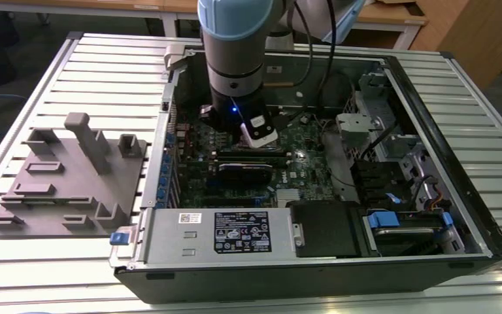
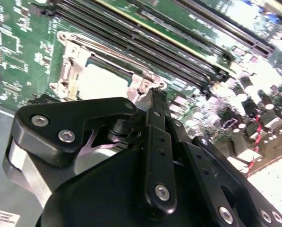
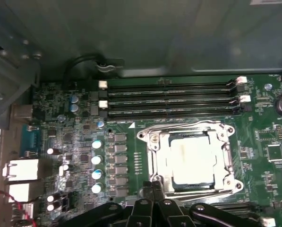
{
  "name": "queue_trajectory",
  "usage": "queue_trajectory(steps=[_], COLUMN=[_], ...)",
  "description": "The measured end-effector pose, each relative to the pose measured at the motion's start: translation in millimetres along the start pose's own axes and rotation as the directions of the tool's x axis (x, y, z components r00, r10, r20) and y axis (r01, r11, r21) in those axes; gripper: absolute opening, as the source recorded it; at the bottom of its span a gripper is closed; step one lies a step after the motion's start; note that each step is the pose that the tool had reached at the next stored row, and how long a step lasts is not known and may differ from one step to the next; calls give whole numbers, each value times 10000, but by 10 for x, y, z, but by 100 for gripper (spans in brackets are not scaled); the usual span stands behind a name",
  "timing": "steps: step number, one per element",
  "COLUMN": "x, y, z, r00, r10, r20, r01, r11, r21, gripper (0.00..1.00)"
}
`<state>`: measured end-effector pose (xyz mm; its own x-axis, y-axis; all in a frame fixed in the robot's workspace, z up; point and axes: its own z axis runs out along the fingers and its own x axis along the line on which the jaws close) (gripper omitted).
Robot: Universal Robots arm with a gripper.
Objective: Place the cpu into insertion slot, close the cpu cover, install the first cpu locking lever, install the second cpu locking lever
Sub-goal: 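Install the second cpu locking lever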
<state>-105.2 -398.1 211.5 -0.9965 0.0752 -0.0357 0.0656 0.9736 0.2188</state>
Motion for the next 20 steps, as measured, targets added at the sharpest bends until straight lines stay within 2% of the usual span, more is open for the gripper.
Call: queue_trajectory(steps=[9, 14, 17, 18, 19, 20], x=[-243, -250, -288, -310, -323, -330], y=[45, 167, 202, 206, 209, 215], z=[22, 51, 61, 63, 64, 66], r00=[10000, 10000, 10000, 10000, 10000, 10000], r10=[-1, -1, -2, -3, -7, -8], r20=[1, 1, 0, 3, 8, 17], r01=[1, 1, 2, 3, 7, 8], r11=[10000, 10000, 10000, 10000, 9999, 9997], r21=[-1, 2, 9, 37, 122, 238], gripper=[10, 10, 10, 10, 10, 10])
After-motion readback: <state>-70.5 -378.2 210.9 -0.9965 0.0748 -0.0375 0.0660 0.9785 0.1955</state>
